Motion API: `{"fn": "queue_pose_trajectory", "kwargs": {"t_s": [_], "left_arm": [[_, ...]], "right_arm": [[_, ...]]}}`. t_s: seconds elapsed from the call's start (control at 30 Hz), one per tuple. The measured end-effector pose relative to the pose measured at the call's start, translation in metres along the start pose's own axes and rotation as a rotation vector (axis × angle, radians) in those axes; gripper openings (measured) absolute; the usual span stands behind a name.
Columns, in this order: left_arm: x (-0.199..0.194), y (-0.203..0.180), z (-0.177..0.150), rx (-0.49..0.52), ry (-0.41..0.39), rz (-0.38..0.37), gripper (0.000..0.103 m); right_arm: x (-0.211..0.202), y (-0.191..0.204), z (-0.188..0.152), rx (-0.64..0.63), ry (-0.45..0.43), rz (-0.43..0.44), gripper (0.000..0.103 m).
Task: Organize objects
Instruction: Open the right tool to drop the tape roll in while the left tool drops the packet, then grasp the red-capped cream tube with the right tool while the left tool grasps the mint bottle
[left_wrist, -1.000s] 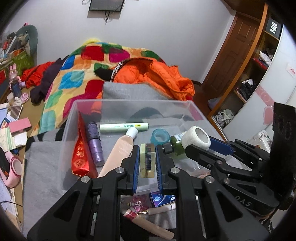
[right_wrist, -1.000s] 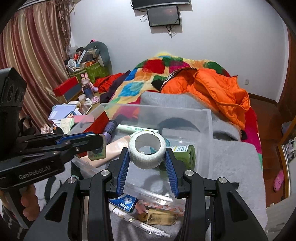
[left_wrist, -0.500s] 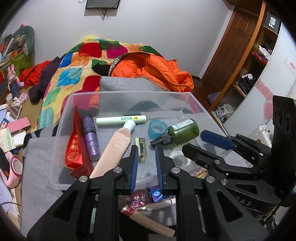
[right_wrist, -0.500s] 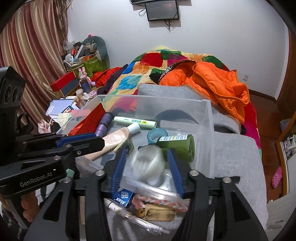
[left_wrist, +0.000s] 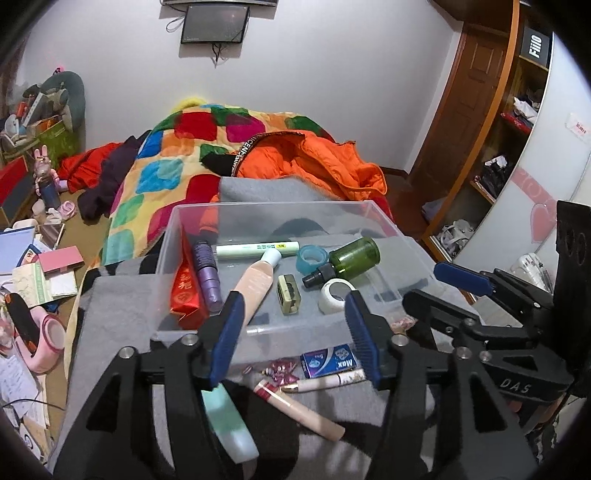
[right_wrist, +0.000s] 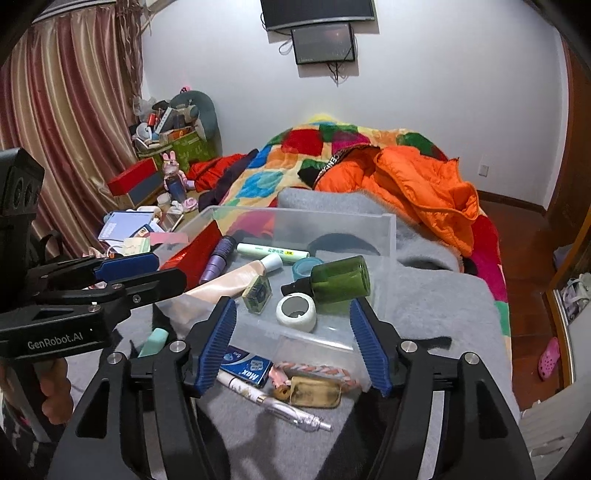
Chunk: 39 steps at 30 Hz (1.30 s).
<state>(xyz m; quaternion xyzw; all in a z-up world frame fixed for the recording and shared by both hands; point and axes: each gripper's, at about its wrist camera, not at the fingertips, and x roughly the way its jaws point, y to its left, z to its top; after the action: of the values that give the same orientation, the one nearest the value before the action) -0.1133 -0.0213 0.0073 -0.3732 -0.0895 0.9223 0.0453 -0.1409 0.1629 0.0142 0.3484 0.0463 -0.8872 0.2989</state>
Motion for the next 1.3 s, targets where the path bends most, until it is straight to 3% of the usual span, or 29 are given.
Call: {"fn": "queue_pose_trajectory", "kwargs": {"t_s": [0.07, 0.27, 0.47, 0.73, 0.8, 0.87, 0.97, 1.1, 1.23, 1.3], "left_arm": [[-0.007, 0.001, -0.004, -0.006, -0.009, -0.001, 0.076], [-0.024, 0.005, -0.016, -0.006, -0.027, 0.015, 0.089], [-0.032, 0.015, -0.033, -0.008, -0.016, 0.050, 0.096], [-0.014, 0.036, -0.067, -0.042, 0.074, 0.115, 0.096], [-0.006, 0.042, -0.077, -0.051, 0.107, 0.122, 0.087], [0.003, 0.045, -0.084, -0.052, 0.140, 0.121, 0.071], [0.015, 0.047, -0.092, -0.048, 0.168, 0.129, 0.063], [0.021, 0.046, -0.093, -0.021, 0.163, 0.161, 0.053], [0.020, 0.047, -0.094, -0.005, 0.148, 0.175, 0.033], [0.018, 0.050, -0.096, -0.008, 0.138, 0.176, 0.027]], "right_arm": [[-0.006, 0.001, -0.002, -0.001, -0.009, 0.000, 0.062], [-0.017, 0.002, -0.011, 0.001, -0.013, -0.002, 0.063], [-0.019, 0.002, -0.024, -0.004, 0.008, -0.006, 0.063], [-0.005, 0.015, -0.055, -0.013, 0.084, 0.038, 0.063], [-0.001, 0.025, -0.061, -0.037, 0.098, 0.047, 0.062], [0.003, 0.033, -0.065, -0.058, 0.109, 0.059, 0.063], [0.012, 0.045, -0.067, -0.083, 0.130, 0.083, 0.059], [0.024, 0.060, -0.070, -0.124, 0.160, 0.109, 0.049], [0.040, 0.073, -0.070, -0.143, 0.208, 0.143, 0.042], [0.046, 0.080, -0.069, -0.159, 0.223, 0.148, 0.041]]}}
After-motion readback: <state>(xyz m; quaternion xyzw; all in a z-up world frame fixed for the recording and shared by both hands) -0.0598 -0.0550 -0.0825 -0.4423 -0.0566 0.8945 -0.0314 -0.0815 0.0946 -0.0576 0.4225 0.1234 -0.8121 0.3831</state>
